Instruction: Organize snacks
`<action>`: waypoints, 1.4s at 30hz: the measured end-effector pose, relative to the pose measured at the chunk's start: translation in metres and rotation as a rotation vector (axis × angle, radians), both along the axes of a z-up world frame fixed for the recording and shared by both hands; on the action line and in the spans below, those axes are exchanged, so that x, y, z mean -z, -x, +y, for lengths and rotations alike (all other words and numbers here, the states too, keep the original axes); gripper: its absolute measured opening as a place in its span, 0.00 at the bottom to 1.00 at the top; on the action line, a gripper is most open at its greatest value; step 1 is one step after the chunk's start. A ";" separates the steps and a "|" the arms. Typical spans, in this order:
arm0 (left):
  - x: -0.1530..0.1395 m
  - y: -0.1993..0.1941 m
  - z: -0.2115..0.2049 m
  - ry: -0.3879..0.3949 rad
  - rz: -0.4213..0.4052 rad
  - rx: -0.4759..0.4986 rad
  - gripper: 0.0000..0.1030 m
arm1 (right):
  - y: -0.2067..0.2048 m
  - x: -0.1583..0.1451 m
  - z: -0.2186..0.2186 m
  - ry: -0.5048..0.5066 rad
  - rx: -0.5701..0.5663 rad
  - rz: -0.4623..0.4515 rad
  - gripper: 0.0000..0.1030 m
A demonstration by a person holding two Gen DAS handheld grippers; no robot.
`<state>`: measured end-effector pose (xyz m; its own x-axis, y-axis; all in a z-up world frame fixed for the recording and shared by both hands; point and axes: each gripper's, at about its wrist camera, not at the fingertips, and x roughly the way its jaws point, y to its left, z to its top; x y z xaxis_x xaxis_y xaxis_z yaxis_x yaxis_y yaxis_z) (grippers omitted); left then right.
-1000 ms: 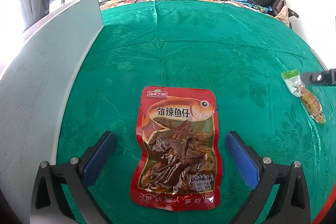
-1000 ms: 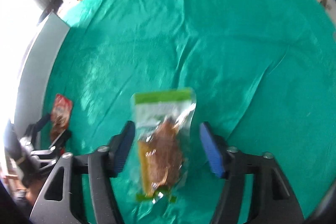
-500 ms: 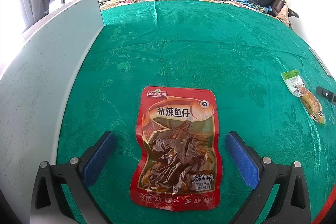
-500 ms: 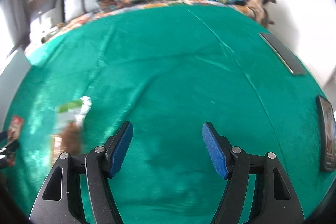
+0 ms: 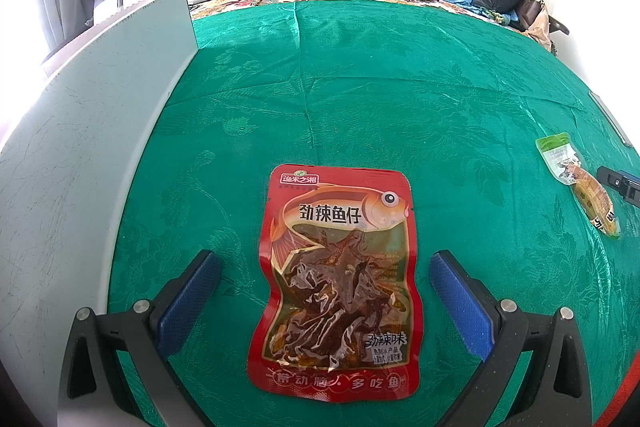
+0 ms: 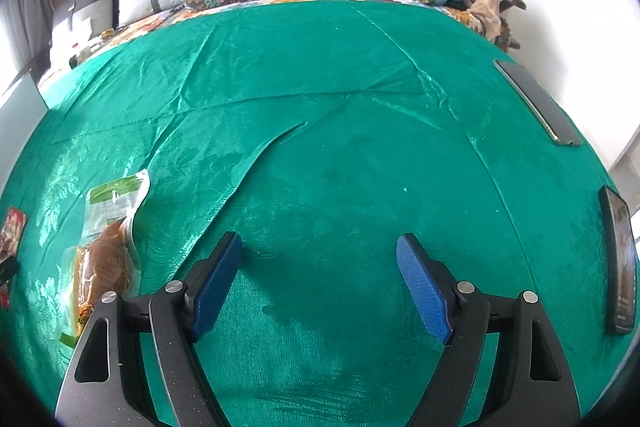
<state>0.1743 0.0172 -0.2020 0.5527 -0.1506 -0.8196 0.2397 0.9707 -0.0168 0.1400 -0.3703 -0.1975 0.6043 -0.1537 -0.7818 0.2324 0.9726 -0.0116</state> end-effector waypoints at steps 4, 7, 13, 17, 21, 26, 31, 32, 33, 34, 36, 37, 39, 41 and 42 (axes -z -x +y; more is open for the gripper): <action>0.000 0.000 0.000 0.000 0.000 0.000 1.00 | 0.000 0.000 0.001 0.003 0.006 0.002 0.81; 0.000 0.000 0.000 0.000 0.000 0.000 1.00 | 0.000 -0.001 0.001 0.003 0.006 0.002 0.81; 0.000 0.000 0.000 0.000 0.000 0.000 1.00 | 0.000 -0.001 0.001 0.003 0.006 0.002 0.81; 0.000 0.000 0.000 0.000 0.000 0.000 1.00 | 0.000 -0.001 0.001 0.003 0.006 0.002 0.81; 0.000 0.000 0.000 0.000 0.000 0.000 1.00 | 0.000 -0.001 0.001 0.004 0.006 0.003 0.81; 0.000 0.000 0.000 0.001 0.000 0.000 1.00 | 0.000 -0.001 0.001 0.004 0.006 0.003 0.81; 0.000 0.000 0.000 0.001 0.000 0.000 1.00 | 0.000 -0.001 0.001 0.004 0.006 0.003 0.81; 0.000 0.000 0.000 0.001 0.000 0.000 1.00 | 0.000 -0.001 0.001 0.004 0.006 0.003 0.81; 0.000 0.000 0.000 0.001 0.000 0.000 1.00 | 0.000 -0.001 0.001 0.004 0.006 0.003 0.81; 0.000 0.000 0.001 0.001 0.000 0.000 1.00 | 0.000 -0.001 0.001 0.004 0.006 0.003 0.81; 0.000 0.000 0.000 0.002 -0.001 0.000 1.00 | 0.000 -0.001 0.001 0.004 0.006 0.003 0.81; 0.000 0.000 0.001 0.001 -0.001 0.000 1.00 | 0.000 -0.001 0.001 0.003 0.006 0.003 0.81; 0.000 0.000 0.000 0.001 -0.001 -0.001 1.00 | 0.000 -0.001 0.001 0.002 0.006 0.003 0.82; 0.001 0.000 -0.005 0.003 0.002 0.002 1.00 | 0.001 -0.001 0.000 -0.004 0.004 0.002 0.82; 0.001 -0.002 -0.008 0.003 0.010 0.010 1.00 | 0.001 0.000 0.000 -0.005 0.001 0.003 0.83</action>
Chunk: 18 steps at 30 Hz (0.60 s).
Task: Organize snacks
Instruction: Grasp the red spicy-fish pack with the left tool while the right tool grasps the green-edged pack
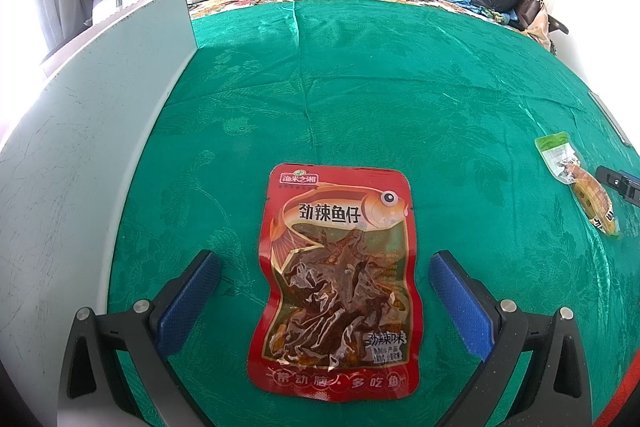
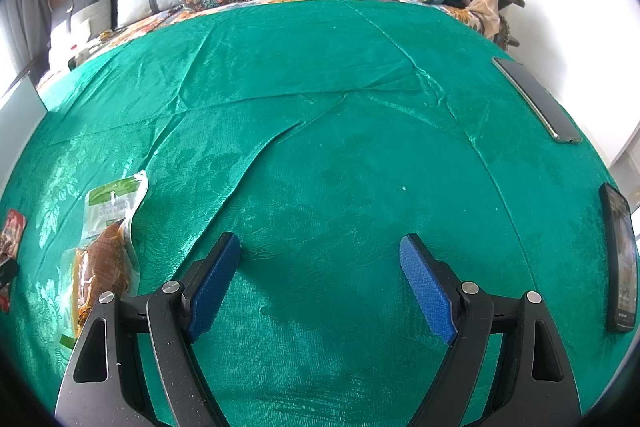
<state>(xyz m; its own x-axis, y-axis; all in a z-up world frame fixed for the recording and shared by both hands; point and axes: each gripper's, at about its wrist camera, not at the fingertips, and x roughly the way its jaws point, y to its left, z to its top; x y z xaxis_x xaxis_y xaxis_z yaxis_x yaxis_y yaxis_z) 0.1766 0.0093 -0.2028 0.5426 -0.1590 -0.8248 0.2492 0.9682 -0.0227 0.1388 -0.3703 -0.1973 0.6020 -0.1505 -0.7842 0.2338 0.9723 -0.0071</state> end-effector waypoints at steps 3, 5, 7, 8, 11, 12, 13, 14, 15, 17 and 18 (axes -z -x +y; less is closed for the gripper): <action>-0.002 -0.008 -0.003 -0.019 0.067 0.068 1.00 | -0.002 0.001 -0.001 -0.016 -0.042 0.013 0.90; -0.003 -0.012 -0.004 -0.039 0.125 0.115 1.00 | -0.006 -0.002 -0.003 -0.026 -0.102 0.059 0.90; -0.004 -0.016 -0.004 -0.050 0.160 0.132 1.00 | -0.011 -0.008 -0.009 -0.092 -0.140 0.118 0.87; -0.005 -0.017 -0.005 -0.058 0.172 0.133 1.00 | -0.012 -0.013 -0.011 -0.148 -0.152 0.142 0.87; -0.009 -0.019 -0.009 -0.059 0.184 0.119 0.87 | -0.018 -0.032 0.008 -0.258 -0.233 0.194 0.87; -0.013 -0.018 -0.009 -0.052 0.169 0.117 0.70 | -0.022 -0.034 0.020 -0.275 -0.280 0.224 0.87; -0.015 -0.018 -0.010 -0.054 0.178 0.115 0.68 | -0.028 -0.034 0.038 -0.284 -0.342 0.270 0.87; -0.016 -0.018 -0.010 -0.055 0.182 0.111 0.65 | -0.033 -0.029 0.056 -0.279 -0.399 0.326 0.87; -0.018 -0.017 -0.009 -0.050 0.176 0.111 0.54 | -0.038 -0.022 0.073 -0.256 -0.437 0.378 0.87; -0.023 -0.012 -0.004 -0.010 0.192 0.103 0.50 | -0.043 -0.011 0.094 -0.167 -0.466 0.424 0.85; -0.025 -0.008 -0.001 0.021 0.188 0.096 0.50 | -0.044 -0.007 0.102 -0.112 -0.476 0.434 0.76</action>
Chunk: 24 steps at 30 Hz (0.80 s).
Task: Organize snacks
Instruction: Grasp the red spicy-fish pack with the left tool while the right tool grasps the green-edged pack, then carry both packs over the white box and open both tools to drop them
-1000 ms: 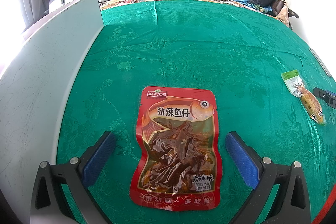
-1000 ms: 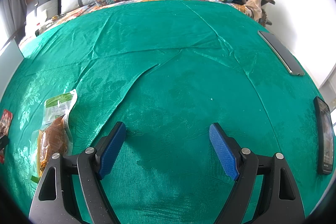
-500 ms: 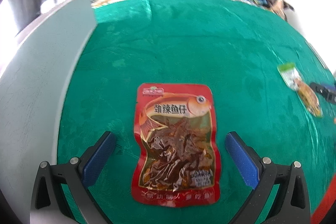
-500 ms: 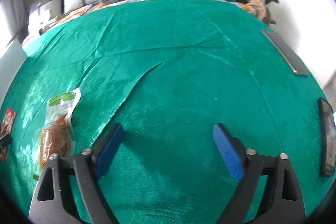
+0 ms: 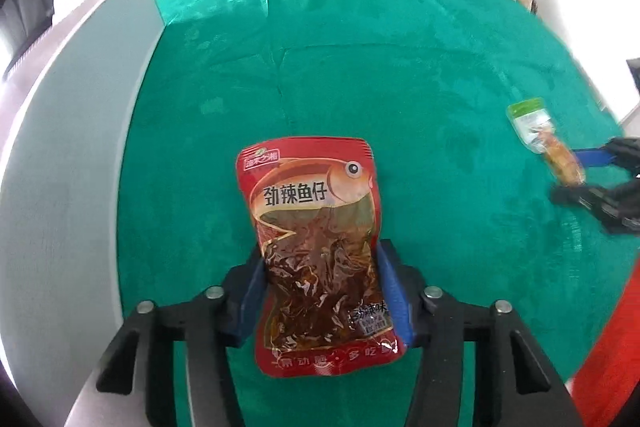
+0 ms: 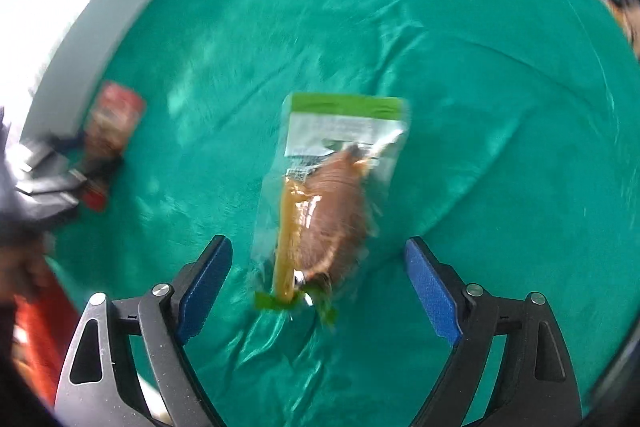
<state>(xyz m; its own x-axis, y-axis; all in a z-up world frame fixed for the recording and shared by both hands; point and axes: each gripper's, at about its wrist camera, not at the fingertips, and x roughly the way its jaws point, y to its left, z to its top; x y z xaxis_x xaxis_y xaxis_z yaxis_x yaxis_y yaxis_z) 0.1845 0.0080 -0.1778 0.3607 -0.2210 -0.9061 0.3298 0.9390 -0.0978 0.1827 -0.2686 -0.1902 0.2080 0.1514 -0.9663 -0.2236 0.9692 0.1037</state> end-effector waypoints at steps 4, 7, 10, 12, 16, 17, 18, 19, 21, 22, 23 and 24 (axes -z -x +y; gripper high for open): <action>-0.016 0.024 0.006 0.098 -0.034 -0.013 0.49 | 0.002 -0.014 -0.012 0.004 0.070 -0.035 0.28; -0.035 0.037 0.010 0.185 -0.059 -0.033 0.49 | 0.009 -0.025 -0.032 -0.063 0.124 -0.030 0.28; -0.063 0.045 0.020 0.291 -0.088 -0.068 0.50 | 0.019 -0.046 -0.044 -0.157 0.165 -0.054 0.28; -0.088 0.049 0.036 0.351 -0.119 -0.095 0.50 | 0.023 -0.068 -0.038 -0.202 0.148 -0.084 0.28; -0.131 0.052 0.088 0.369 -0.189 -0.154 0.50 | 0.026 -0.120 0.015 -0.282 0.038 -0.152 0.28; -0.141 0.053 0.107 0.356 -0.205 -0.180 0.50 | 0.024 -0.137 0.040 -0.317 -0.007 -0.173 0.28; -0.148 0.054 0.128 0.338 -0.216 -0.214 0.50 | 0.026 -0.149 0.059 -0.343 -0.037 -0.185 0.28; -0.153 0.054 0.147 0.315 -0.224 -0.245 0.50 | 0.026 -0.161 0.081 -0.378 -0.074 -0.196 0.28; -0.157 0.056 0.189 0.238 -0.237 -0.318 0.51 | 0.020 -0.180 0.130 -0.446 -0.148 -0.204 0.28; -0.156 0.057 0.207 0.205 -0.235 -0.353 0.52 | 0.020 -0.187 0.157 -0.480 -0.185 -0.201 0.28; -0.154 0.058 0.224 0.174 -0.230 -0.387 0.53 | 0.021 -0.191 0.182 -0.509 -0.217 -0.193 0.28; -0.150 0.060 0.240 0.142 -0.226 -0.418 0.57 | 0.020 -0.194 0.210 -0.533 -0.250 -0.183 0.28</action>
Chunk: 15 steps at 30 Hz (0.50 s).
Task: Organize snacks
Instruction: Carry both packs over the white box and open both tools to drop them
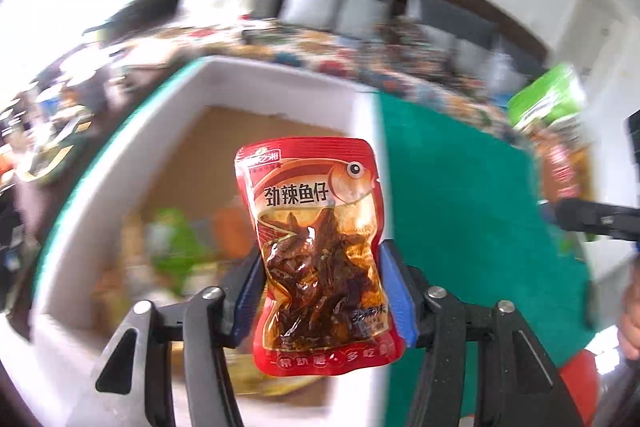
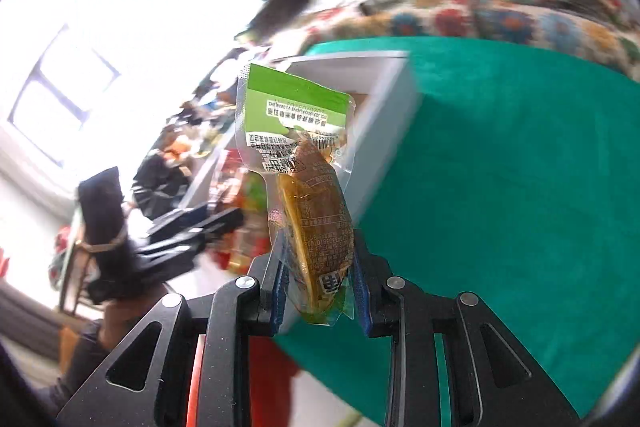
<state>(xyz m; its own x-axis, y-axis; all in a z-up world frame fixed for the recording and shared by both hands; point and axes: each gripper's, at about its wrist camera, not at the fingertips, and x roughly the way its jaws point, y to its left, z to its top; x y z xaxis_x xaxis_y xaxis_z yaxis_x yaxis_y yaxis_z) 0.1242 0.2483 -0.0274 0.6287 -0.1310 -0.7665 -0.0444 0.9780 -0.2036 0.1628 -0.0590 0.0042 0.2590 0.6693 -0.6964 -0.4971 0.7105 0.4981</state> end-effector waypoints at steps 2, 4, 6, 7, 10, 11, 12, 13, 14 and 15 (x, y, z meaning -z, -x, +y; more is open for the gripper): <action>0.007 0.004 0.024 -0.063 0.014 -0.067 0.68 | 0.001 -0.001 0.045 -0.006 -0.054 0.000 0.28; 0.017 0.013 0.040 -0.103 0.030 -0.113 0.75 | 0.003 0.008 0.086 -0.002 -0.110 0.018 0.39; 0.024 0.020 0.050 -0.114 0.043 -0.142 0.80 | 0.007 0.026 0.115 0.047 -0.153 0.057 0.48; 0.026 0.023 0.051 -0.125 0.043 -0.155 0.80 | 0.009 0.034 0.126 0.083 -0.167 0.071 0.54; 0.021 0.034 0.047 -0.192 0.002 -0.179 0.81 | 0.025 0.045 0.128 0.130 -0.185 0.062 0.57; 0.016 0.036 0.045 -0.210 -0.016 -0.186 0.82 | 0.027 0.044 0.125 0.146 -0.179 0.043 0.57; 0.010 0.037 0.044 -0.227 -0.037 -0.196 0.86 | 0.029 0.041 0.123 0.172 -0.167 0.008 0.57; 0.004 0.043 0.041 -0.240 -0.057 -0.208 0.91 | 0.023 0.036 0.125 0.191 -0.158 -0.023 0.58; -0.003 0.047 0.038 -0.254 -0.081 -0.227 0.94 | 0.019 0.030 0.124 0.210 -0.146 -0.060 0.59; -0.011 0.055 0.038 -0.269 -0.103 -0.260 1.00 | 0.023 0.026 0.121 0.225 -0.130 -0.107 0.66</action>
